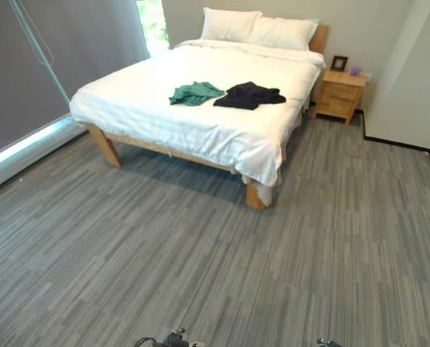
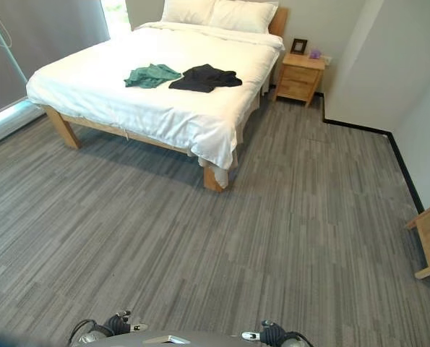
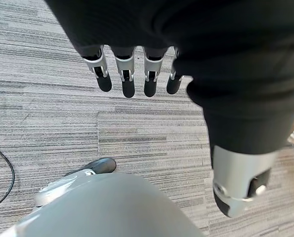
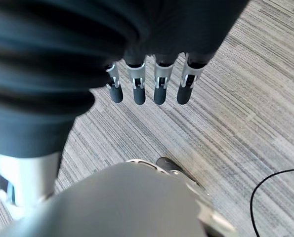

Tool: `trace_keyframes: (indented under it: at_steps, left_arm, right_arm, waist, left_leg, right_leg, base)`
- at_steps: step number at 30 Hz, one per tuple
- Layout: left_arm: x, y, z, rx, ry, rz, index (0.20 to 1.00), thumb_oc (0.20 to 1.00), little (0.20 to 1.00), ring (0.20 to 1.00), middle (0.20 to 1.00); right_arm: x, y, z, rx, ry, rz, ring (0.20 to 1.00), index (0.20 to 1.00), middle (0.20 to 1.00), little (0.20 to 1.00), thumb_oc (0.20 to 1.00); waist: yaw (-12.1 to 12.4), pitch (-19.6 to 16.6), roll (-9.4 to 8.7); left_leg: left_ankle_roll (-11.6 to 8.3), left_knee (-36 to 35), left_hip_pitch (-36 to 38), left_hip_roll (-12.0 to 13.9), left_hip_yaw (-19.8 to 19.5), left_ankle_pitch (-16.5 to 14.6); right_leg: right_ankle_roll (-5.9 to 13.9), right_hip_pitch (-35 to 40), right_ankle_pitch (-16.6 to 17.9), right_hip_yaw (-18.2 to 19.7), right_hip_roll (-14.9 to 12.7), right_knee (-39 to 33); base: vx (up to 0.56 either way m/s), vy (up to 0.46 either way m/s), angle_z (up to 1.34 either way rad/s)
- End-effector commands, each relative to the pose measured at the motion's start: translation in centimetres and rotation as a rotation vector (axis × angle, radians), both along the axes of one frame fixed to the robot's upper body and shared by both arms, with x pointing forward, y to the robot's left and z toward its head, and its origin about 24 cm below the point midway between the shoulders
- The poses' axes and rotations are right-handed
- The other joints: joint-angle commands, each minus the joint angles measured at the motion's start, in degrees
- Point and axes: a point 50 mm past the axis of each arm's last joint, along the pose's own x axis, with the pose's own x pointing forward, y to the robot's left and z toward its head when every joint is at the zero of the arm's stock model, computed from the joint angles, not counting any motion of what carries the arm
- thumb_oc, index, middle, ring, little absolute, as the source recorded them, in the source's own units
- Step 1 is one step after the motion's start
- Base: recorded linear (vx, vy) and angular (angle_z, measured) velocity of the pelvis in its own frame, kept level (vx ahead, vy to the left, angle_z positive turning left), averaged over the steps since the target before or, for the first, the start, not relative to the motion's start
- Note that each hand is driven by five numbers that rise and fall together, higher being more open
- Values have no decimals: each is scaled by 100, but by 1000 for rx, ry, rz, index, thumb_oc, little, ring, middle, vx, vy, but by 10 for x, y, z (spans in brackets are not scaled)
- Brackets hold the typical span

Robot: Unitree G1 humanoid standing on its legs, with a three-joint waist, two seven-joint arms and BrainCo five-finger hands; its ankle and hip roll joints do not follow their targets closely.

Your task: Pick up bed clothes into laundry basket.

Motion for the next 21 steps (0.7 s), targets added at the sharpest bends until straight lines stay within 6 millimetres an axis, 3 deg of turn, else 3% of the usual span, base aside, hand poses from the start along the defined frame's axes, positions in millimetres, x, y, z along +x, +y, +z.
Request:
trace_keyframes:
  at_steps: [1, 10, 12, 16, 20, 21]
  left_arm:
    - [23, -20, 2, -20, -44, -115, 1000, 1000, 1000, 1000, 1000]
    - [18, -17, 1, -12, -21, -83, 1000, 1000, 1000, 1000, 1000]
    - [17, -20, 0, 13, -3, -179, 1000, 1000, 1000, 1000, 1000]
    - [9, -19, -2, 11, 52, -193, 1000, 1000, 1000, 1000, 1000]
    - [24, -8, 3, 12, -14, -59, 1000, 1000, 1000, 1000, 1000]
    - [44, -2, 11, -14, -101, 67, 1000, 1000, 1000, 1000, 1000]
  right_arm:
    - [6, 4, 0, 0, 8, 68, 1000, 1000, 1000, 1000, 1000]
    - [0, 3, -2, 9, 39, 25, 1000, 1000, 1000, 1000, 1000]
    - [-3, 2, -2, 27, 55, -32, 1000, 1000, 1000, 1000, 1000]
    - [-8, -3, -2, 53, 67, -124, 1000, 1000, 1000, 1000, 1000]
    - [13, -19, 5, 79, -46, -348, 1000, 1000, 1000, 1000, 1000]
    - [31, -29, 12, 85, -134, -419, 1000, 1000, 1000, 1000, 1000]
  waist:
    - [-9, 139, 3]
    - [20, 147, -15]
    - [4, 130, -13]
    - [-26, 86, -7]
    - [-76, 39, 7]
    - [-97, 27, 19]
  left_leg:
    - [-337, -415, 87, 285, 169, 497]
    - [-332, -415, 105, 277, 167, 476]
    - [-339, -415, 120, 285, 192, 460]
    - [-345, -415, 140, 292, 209, 440]
    - [-360, -415, 179, 308, 256, 415]
    - [-371, -415, 201, 312, 277, 405]
  right_leg:
    - [893, -61, 607, 106, -768, -136]
    - [886, -31, 597, 97, -764, -152]
    - [888, -13, 597, 106, -763, -174]
    - [888, 10, 589, 134, -754, -206]
    - [887, 40, 586, 187, -744, -230]
    - [887, 54, 590, 205, -735, -248]
  base:
    - [-5, 10, -4]
    - [3, 0, -1]
    - [39, -6, 1]
    - [27, 0, -1]
    - [45, 9, -4]
    - [41, 3, -4]
